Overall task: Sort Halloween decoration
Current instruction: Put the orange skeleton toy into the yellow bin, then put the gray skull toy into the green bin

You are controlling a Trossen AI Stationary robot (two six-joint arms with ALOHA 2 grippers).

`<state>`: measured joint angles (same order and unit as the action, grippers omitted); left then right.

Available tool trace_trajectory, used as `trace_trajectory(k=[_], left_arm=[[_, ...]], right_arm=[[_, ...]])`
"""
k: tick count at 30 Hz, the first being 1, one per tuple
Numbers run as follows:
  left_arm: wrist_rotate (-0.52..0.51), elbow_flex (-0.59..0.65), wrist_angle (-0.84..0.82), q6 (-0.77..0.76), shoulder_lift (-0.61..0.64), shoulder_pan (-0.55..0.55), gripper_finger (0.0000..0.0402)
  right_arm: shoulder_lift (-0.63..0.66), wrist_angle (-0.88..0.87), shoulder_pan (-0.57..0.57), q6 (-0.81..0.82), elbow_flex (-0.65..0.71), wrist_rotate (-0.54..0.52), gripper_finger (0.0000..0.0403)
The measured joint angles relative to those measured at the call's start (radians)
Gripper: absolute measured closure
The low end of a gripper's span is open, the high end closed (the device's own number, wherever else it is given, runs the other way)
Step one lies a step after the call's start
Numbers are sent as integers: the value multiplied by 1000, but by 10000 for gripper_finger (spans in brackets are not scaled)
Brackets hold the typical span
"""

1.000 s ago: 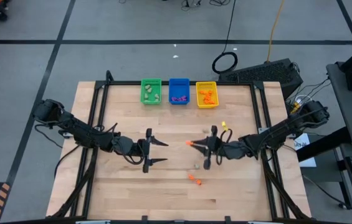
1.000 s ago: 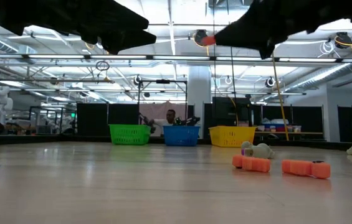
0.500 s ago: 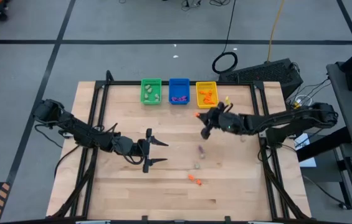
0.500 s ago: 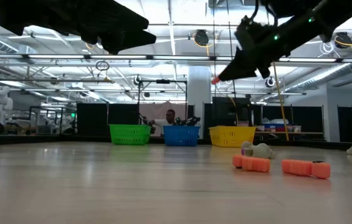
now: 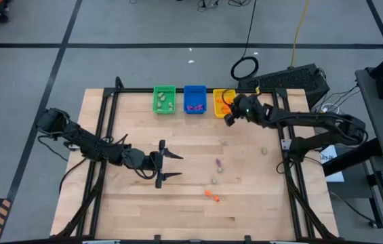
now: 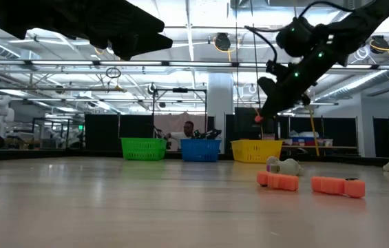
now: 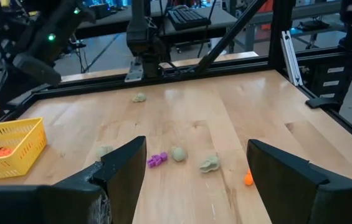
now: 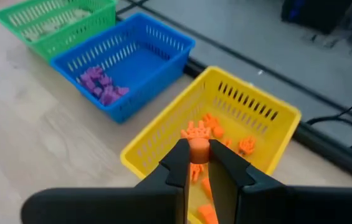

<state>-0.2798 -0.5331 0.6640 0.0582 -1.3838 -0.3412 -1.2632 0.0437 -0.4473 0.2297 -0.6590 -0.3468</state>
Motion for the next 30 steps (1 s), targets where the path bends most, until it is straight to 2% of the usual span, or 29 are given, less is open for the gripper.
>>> trace_trajectory(k=[10, 19, 25, 30], left_arm=[[0, 0, 0, 0, 0, 0, 128], [0, 0, 0, 0, 0, 0, 128], [0, 0, -1, -6, 0, 0, 128], [0, 0, -29, -52, 0, 0, 128]], right_arm=[[-127, 21, -128, 42, 0, 139, 372], [-197, 92, -145, 39, 0, 138, 310], [-176, 94, -137, 31, 0, 139, 272], [-72, 45, -65, 18, 0, 141, 267]])
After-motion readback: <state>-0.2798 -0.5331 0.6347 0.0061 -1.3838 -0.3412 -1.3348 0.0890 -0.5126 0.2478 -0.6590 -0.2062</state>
